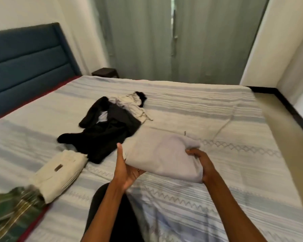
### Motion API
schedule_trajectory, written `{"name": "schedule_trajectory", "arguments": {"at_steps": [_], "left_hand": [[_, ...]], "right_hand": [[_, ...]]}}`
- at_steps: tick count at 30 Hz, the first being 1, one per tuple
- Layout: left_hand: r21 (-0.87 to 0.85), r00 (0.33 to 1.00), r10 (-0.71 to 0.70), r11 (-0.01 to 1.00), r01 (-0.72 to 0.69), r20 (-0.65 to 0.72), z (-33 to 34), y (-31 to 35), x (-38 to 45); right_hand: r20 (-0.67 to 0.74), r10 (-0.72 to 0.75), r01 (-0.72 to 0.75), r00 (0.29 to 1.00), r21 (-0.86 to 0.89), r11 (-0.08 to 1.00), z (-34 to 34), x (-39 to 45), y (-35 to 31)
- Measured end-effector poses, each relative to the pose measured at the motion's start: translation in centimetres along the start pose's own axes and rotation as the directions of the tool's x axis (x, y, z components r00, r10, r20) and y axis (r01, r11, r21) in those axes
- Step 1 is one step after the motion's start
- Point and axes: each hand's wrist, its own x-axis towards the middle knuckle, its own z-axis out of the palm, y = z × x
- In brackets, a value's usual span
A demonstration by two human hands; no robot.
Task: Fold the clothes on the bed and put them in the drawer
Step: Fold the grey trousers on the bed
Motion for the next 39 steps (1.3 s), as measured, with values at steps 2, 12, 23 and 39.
{"name": "schedule_trajectory", "arguments": {"at_steps": [2,12,23,39], "left_hand": [[0.095,1.000,-0.027,0.995,0.028,-0.014,-3.3,3.2,-0.9],[0.377,0.853,0.263,0.922,-0.085,-0.451,-17.9,13.2,-6.8],[0.573,0.552,0.511,0.816,-0.072,-0.659,-29.5,15.0,-7.3],[0.874,0.727,0.652,-0.203,0.441,-0.215,-32.7,14.0,-0.9]], "right_hand": [[0.012,0.051,-0.049,0.999,-0.129,0.990,3.4,1.7,0.6],[0.274,0.236,0.021,0.932,-0.693,0.721,22.9,8.9,9.0],[0.539,0.043,0.518,0.841,-0.826,0.222,39.8,18.4,20.4],[0.706,0.187,0.642,0.683,-0.458,-0.615,36.0,21.1,30.6]]}}
